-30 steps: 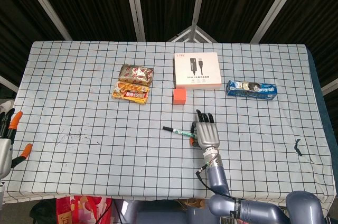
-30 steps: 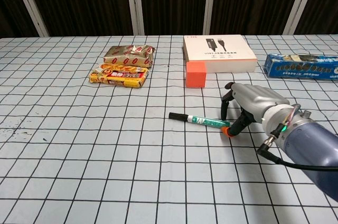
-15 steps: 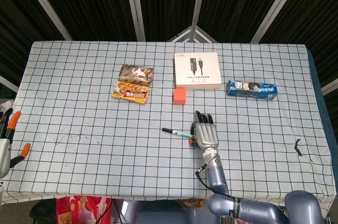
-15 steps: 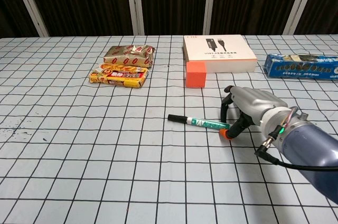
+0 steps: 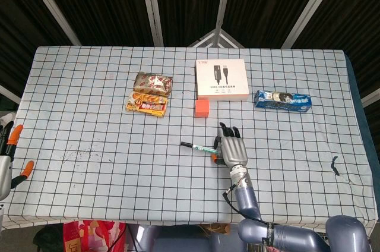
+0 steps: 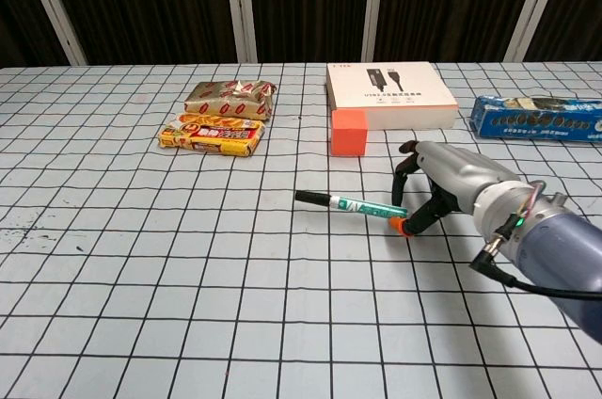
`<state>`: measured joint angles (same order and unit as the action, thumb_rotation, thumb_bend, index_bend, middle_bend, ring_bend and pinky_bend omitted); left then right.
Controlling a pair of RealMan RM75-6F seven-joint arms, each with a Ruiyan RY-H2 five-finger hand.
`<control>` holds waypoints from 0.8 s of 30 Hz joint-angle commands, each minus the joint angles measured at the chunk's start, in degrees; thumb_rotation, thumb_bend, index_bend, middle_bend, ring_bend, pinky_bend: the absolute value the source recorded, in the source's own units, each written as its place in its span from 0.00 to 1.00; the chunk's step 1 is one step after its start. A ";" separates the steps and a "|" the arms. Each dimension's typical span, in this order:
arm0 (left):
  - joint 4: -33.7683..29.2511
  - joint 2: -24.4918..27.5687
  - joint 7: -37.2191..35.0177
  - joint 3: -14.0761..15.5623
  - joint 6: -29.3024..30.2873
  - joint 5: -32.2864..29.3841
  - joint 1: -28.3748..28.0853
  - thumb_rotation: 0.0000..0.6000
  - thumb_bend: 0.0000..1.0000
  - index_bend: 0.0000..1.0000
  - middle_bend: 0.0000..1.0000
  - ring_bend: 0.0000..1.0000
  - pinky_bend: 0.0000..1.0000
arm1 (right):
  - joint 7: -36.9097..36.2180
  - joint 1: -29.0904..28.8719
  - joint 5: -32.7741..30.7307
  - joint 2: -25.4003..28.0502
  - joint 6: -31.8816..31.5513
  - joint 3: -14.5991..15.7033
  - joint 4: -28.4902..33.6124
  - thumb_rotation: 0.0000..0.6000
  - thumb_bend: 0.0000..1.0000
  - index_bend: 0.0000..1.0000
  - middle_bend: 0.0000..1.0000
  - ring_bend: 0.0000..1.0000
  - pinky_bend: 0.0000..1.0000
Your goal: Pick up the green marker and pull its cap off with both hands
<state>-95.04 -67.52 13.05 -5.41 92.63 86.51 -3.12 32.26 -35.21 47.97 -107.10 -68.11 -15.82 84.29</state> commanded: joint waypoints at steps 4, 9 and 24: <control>0.03 -0.44 -2.30 0.50 -0.06 2.51 -0.72 1.00 0.40 0.08 0.01 0.00 0.00 | -6.57 2.58 3.62 6.10 1.06 -0.24 7.53 1.00 0.49 0.78 0.08 0.13 0.02; -0.88 -1.48 -3.93 1.09 -1.16 5.47 -2.27 1.00 0.40 0.12 0.02 0.00 0.00 | -5.64 4.43 8.70 12.89 -1.81 1.39 15.48 1.00 0.49 0.78 0.08 0.13 0.02; -7.78 -10.49 2.68 0.99 -6.15 12.48 -8.36 1.00 0.40 0.33 0.12 0.00 0.00 | 7.72 4.05 12.10 19.73 -7.72 3.66 35.71 1.00 0.49 0.78 0.08 0.13 0.02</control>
<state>-102.17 -76.28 14.89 -3.81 86.68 98.19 -10.57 37.74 -30.30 60.53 -87.03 -75.12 -12.33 118.28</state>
